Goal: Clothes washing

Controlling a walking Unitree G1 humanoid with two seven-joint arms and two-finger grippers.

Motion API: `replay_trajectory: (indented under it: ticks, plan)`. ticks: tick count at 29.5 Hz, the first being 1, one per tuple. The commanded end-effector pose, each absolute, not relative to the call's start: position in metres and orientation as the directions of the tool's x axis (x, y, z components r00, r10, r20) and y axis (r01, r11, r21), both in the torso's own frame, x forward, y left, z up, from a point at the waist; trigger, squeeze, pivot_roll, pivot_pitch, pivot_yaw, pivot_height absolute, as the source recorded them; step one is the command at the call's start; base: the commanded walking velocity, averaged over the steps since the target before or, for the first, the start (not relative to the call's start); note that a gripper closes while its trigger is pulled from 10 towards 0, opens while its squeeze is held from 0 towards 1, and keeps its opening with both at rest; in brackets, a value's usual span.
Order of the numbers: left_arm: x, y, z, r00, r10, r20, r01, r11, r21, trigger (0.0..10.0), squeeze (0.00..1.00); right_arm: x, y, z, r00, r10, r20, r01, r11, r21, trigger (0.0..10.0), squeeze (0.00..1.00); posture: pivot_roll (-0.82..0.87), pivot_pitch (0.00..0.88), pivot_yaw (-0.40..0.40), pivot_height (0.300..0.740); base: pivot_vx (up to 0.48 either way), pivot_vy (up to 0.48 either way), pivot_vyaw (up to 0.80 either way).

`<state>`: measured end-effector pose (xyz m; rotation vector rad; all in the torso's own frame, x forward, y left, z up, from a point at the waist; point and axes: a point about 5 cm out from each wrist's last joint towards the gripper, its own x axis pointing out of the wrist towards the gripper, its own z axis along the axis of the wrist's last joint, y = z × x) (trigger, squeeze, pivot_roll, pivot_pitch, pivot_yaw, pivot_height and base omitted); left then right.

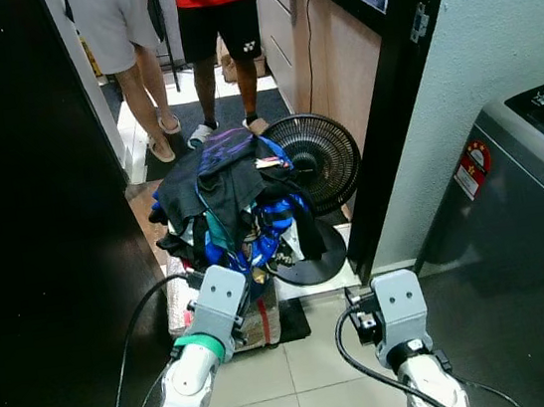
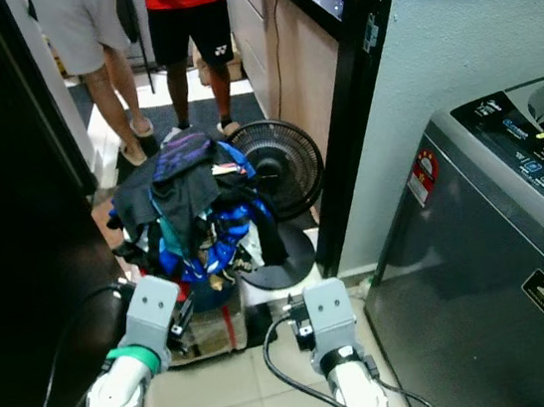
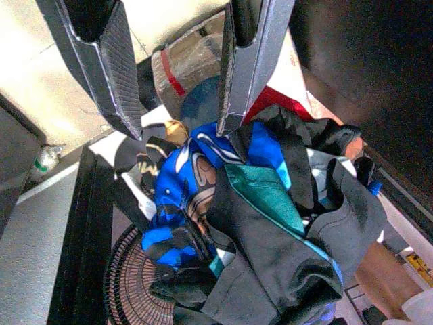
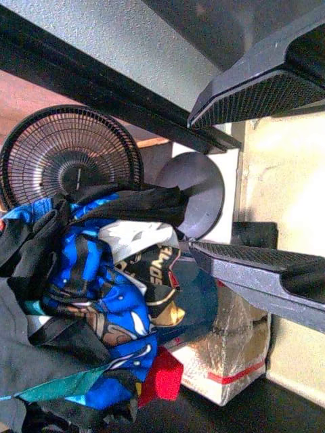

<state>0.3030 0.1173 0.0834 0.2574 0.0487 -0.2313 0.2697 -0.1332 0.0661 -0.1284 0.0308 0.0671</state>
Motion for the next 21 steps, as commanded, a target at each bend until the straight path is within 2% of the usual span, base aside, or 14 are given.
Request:
replay_trajectory:
  ticks: [1,10,21]
  plan:
    - [0.302,0.118,0.079,0.971,-0.215,-0.1,0.234,0.941,0.246,10.0,0.0,0.269,-0.137,0.061,0.997,0.047,-0.061,-0.055,0.991,-0.122,10.0,0.0,0.02,0.019,0.055,0.74,0.0,0.0,0.0]
    - [0.302,0.114,0.078,0.969,-0.225,-0.1,0.243,0.94,0.241,10.0,0.0,0.27,-0.139,0.063,0.998,0.038,-0.057,-0.045,0.991,-0.126,10.0,0.0,0.01,0.017,0.055,0.74,0.0,0.0,0.0]
    - [0.303,0.109,0.082,0.967,-0.239,-0.091,0.254,0.936,0.241,10.0,0.0,0.263,-0.136,0.059,0.995,0.057,-0.079,-0.066,0.99,-0.125,10.0,0.0,0.03,0.07,0.026,0.74,0.0,0.0,0.0]
